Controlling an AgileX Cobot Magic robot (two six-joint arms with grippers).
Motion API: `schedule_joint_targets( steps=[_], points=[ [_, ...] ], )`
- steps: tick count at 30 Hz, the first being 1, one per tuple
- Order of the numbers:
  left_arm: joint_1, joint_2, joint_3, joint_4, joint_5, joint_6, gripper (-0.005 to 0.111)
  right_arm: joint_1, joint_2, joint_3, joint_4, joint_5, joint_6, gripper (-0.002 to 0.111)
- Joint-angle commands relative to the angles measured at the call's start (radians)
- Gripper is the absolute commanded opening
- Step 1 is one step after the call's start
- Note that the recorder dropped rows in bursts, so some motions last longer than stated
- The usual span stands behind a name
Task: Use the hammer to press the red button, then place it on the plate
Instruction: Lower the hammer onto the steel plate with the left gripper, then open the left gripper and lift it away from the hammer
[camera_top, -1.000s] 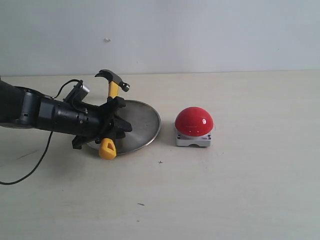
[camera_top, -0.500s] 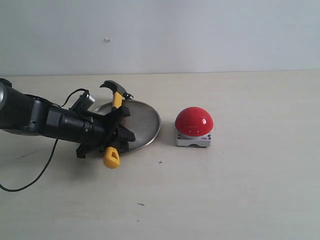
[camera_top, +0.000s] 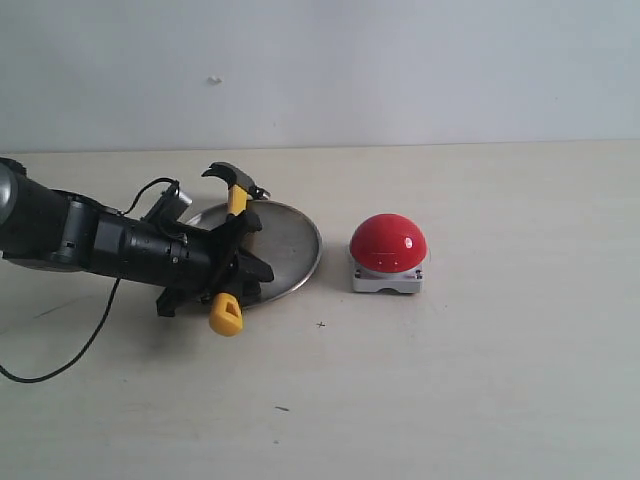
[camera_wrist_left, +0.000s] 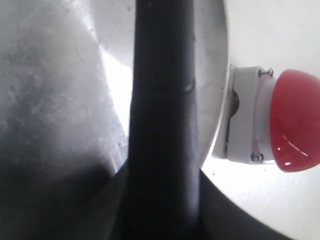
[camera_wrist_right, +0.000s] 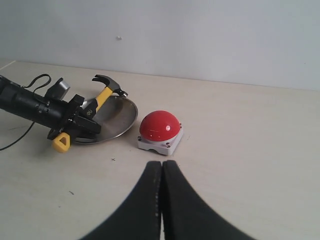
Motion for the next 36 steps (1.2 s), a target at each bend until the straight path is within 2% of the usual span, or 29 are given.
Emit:
schedule_joint_targets(
  steps=[1, 6, 13, 19, 36],
  points=[
    [0.001, -0.007, -0.012, -0.008, 0.049, 0.015, 0.031, 0.002, -0.004, 0.007, 0.002, 0.004, -0.006, 0.0],
    [0.001, -0.007, -0.012, -0.008, 0.072, 0.011, 0.041, 0.002, -0.004, 0.007, 0.006, 0.003, -0.006, 0.0],
    [0.005, -0.007, -0.012, -0.008, 0.106, 0.005, 0.041, 0.002, -0.004, 0.007, 0.03, 0.003, -0.032, 0.0],
    [0.021, -0.007, -0.012, 0.069, 0.146, -0.047, 0.041, 0.002, -0.004, 0.007, 0.03, 0.003, -0.032, 0.0],
    [0.125, -0.01, -0.012, 0.278, 0.318, -0.112, 0.041, 0.002, -0.004, 0.007, 0.03, 0.007, -0.04, 0.0]
  ],
)
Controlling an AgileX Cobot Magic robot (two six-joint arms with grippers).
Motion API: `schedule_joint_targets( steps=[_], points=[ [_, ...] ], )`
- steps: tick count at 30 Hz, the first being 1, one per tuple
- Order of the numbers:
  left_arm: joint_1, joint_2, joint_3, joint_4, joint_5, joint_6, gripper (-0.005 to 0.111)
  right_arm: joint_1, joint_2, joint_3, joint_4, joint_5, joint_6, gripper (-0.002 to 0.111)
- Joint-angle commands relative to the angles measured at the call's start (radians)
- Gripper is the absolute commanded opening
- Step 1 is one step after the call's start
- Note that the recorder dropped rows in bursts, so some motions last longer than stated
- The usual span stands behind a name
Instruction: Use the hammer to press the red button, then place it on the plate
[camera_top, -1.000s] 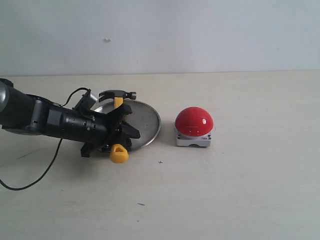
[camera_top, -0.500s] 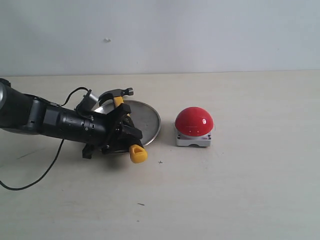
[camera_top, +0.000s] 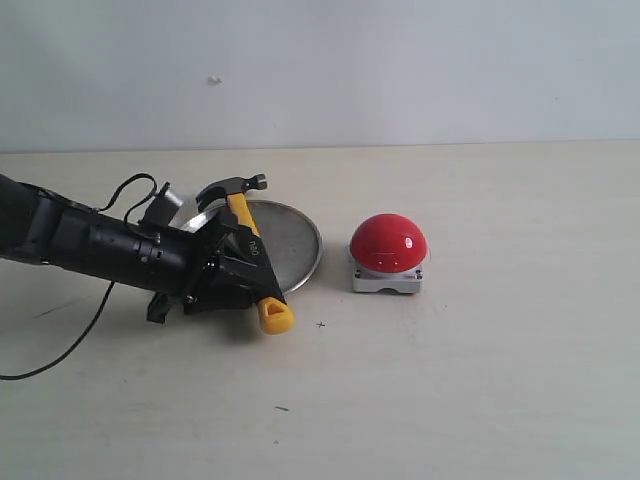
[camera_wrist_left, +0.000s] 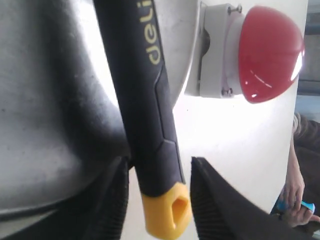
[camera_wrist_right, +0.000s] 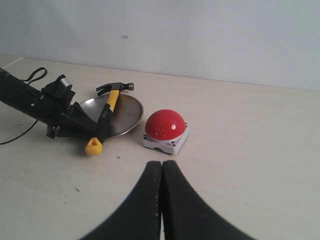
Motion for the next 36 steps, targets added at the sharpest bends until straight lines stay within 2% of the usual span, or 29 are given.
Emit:
schedule_joint_targets(
  steps=[1, 7, 10, 13, 17, 21, 23, 24, 25, 27, 30, 33, 36],
  points=[
    [0.043, -0.012, -0.004, 0.051, 0.076, -0.016, 0.041, 0.002, -0.004, 0.007, 0.005, 0.0, -0.014, 0.0],
    [0.116, -0.023, -0.004, 0.081, 0.175, -0.013, 0.04, 0.002, -0.004, 0.007, 0.005, 0.0, -0.014, 0.0],
    [0.154, -0.063, -0.004, 0.09, 0.257, 0.015, 0.027, 0.002, -0.004, 0.007, 0.005, -0.02, -0.014, 0.0],
    [0.182, -0.124, -0.004, 0.098, 0.315, 0.042, -0.001, 0.002, -0.004, 0.007, 0.005, -0.046, -0.014, 0.0],
    [0.185, -0.239, 0.003, 0.116, 0.355, 0.099, 0.0, 0.002, -0.004, 0.027, 0.003, -0.13, -0.011, 0.0],
    [0.184, -0.517, 0.164, -0.077, 0.342, 0.292, 0.0, 0.002, -0.014, 0.147, 0.052, -0.313, 0.066, 0.0],
    [0.184, -0.711, 0.262, -0.158, 0.274, 0.381, 0.0, 0.002, -0.014, 0.215, 0.078, -0.423, 0.083, 0.0],
    [0.184, -0.849, 0.326, -0.164, 0.191, 0.408, 0.0, 0.002, -0.014, 0.248, 0.109, -0.484, 0.083, 0.0],
    [0.184, -0.905, 0.359, -0.164, 0.155, 0.417, 0.0, 0.002, -0.014, 0.261, 0.12, -0.505, 0.083, 0.0],
    [0.184, -1.166, 0.467, -0.166, -0.014, 0.427, 0.0, 0.002, -0.014, 0.308, 0.137, -0.58, 0.081, 0.0],
    [0.184, -1.467, 0.6, -0.175, -0.2, 0.427, 0.0, 0.002, -0.014, 0.391, 0.128, -0.689, 0.078, 0.0],
    [0.184, -1.743, 0.73, -0.177, -0.439, 0.427, 0.0, 0.002, -0.014, 0.474, 0.129, -0.801, 0.057, 0.0],
    [0.184, -1.913, 0.835, -0.185, -0.571, 0.427, 0.0, 0.002, -0.014, 0.517, 0.129, -0.813, 0.053, 0.0]
  ],
)
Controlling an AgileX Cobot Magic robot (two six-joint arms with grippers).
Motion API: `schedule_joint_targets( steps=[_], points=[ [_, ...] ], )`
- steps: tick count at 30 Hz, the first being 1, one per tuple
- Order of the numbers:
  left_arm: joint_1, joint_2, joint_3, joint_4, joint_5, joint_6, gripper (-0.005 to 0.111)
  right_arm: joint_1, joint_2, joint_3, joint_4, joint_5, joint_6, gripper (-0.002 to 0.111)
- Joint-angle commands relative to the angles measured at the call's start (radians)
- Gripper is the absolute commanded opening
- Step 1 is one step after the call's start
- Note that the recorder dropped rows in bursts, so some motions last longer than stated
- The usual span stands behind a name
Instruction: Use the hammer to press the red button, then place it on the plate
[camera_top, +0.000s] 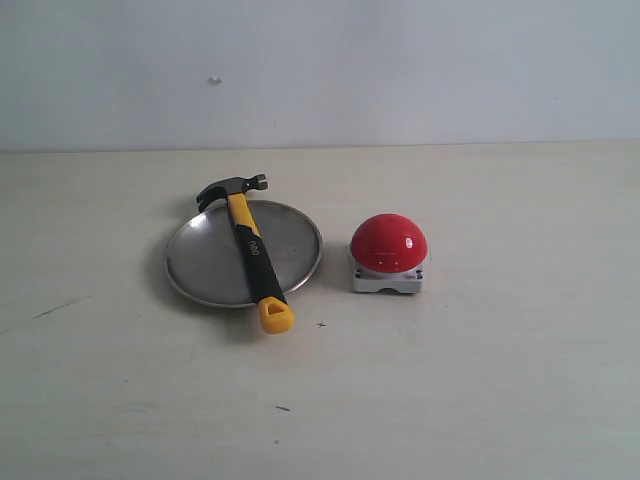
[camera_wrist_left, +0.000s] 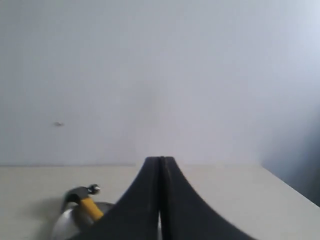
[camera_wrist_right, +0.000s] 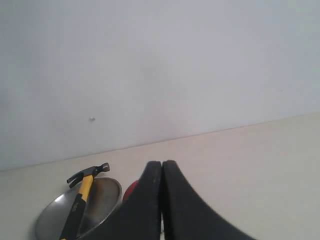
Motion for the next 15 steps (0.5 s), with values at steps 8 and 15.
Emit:
schedule_joint_targets(
  steps=[8, 15],
  points=[
    [0.001, -0.305, 0.236, -0.029, -0.224, -0.001, 0.0, 0.002, -0.003, 0.045, 0.002, -0.025, -0.014, 0.0],
    [0.001, -0.313, 0.252, -0.015, -0.222, 0.005, 0.0, 0.002, -0.003, 0.045, 0.004, -0.025, -0.012, 0.0]
  ],
)
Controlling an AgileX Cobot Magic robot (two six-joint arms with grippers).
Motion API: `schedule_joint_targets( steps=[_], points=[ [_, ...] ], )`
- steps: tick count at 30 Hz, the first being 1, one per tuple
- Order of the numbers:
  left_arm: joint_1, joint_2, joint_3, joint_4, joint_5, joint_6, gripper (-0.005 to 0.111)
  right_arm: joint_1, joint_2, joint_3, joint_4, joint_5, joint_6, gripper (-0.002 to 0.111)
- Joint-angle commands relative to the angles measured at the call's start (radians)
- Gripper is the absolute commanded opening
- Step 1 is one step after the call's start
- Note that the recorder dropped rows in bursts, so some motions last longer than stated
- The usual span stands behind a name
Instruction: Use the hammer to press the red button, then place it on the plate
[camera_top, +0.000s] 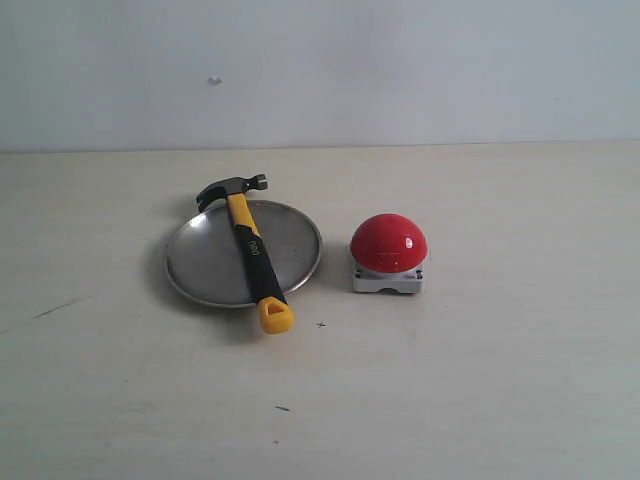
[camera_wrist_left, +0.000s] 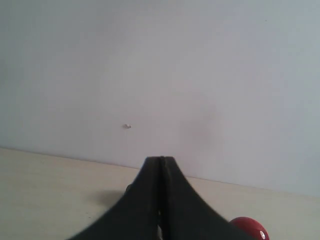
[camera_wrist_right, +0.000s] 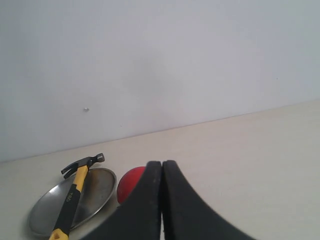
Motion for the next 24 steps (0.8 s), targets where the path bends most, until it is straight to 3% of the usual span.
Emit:
schedule_joint_targets(
  steps=[1, 16, 24],
  points=[
    [0.001, -0.006, 0.005, 0.004, -0.008, 0.005, 0.0, 0.002, -0.003, 0.005, 0.004, -0.013, -0.008, 0.0],
    [0.001, -0.006, 0.005, 0.004, -0.008, 0.005, 0.0, 0.002, -0.01, 0.005, -0.034, -0.02, -0.044, 0.0],
    [0.001, -0.006, 0.005, 0.004, -0.018, 0.005, 0.0, -0.109, -0.087, 0.077, -0.078, -0.042, -0.15, 0.0]
  ],
)
